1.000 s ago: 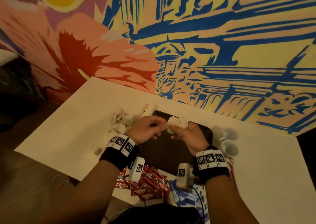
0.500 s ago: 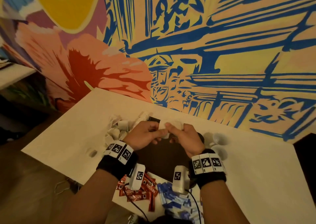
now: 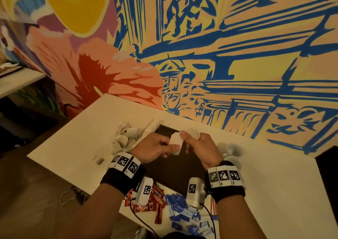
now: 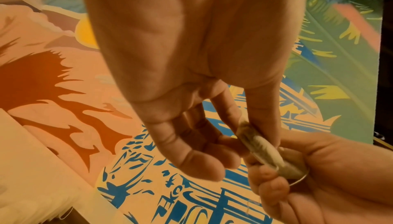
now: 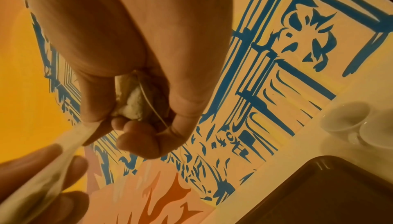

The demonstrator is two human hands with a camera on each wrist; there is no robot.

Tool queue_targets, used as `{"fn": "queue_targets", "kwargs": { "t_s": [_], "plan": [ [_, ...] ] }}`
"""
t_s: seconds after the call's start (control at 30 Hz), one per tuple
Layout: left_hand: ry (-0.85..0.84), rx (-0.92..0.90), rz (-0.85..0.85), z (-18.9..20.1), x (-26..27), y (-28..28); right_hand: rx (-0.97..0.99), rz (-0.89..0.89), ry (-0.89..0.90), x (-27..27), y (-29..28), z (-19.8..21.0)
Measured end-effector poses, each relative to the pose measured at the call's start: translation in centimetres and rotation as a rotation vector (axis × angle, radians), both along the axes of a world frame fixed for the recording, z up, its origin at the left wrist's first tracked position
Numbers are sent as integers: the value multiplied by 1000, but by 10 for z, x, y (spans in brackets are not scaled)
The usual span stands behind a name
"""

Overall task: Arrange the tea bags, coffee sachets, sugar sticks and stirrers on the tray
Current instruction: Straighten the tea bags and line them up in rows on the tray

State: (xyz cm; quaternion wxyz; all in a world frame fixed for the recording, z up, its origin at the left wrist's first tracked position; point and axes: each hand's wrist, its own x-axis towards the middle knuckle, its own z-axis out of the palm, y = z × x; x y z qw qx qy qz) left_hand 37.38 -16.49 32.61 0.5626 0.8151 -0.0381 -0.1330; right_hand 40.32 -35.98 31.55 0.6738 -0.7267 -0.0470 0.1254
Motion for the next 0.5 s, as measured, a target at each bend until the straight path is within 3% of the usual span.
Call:
{"fn": "queue_targets", "kwargs": {
  "t_s": [0.5],
  "plan": [
    [77, -122, -12, 19, 29, 75, 35, -222, 229, 28, 16, -19]
  ]
}}
